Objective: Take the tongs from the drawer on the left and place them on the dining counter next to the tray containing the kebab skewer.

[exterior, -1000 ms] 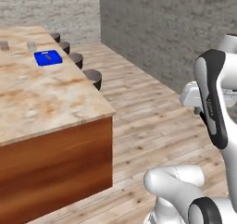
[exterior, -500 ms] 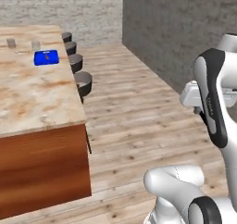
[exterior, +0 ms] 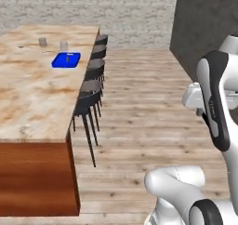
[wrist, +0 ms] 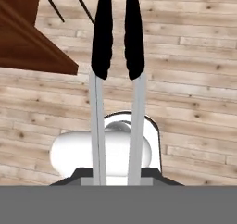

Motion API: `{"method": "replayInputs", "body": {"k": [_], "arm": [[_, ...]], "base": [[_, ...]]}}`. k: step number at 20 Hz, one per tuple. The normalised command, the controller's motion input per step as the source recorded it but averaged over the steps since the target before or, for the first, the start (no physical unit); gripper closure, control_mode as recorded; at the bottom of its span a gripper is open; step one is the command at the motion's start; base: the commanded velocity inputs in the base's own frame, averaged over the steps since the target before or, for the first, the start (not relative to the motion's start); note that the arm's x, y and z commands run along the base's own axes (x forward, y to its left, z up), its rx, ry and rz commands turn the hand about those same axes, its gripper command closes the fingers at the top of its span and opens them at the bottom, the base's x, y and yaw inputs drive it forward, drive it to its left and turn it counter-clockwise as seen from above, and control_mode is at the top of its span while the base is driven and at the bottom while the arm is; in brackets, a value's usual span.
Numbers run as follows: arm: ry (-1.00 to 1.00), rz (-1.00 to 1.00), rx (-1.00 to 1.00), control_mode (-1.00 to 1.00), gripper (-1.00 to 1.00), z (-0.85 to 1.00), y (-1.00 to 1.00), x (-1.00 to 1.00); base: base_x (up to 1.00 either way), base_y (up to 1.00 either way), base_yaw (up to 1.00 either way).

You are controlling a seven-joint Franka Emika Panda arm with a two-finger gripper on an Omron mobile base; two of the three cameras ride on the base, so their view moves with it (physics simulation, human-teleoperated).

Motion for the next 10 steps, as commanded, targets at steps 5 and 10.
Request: {"method": "replayInputs", "body": {"k": [5,10], "arm": [[0.00,0.00,0.00,1.00,1.00,0.00,0.00,0.00],[0.00,0.00,0.00,1.00,1.00,0.00,0.00,0.00]], "base": [[0.99,-0.70,0.67],[0.78,-0.65,0.75]]}}
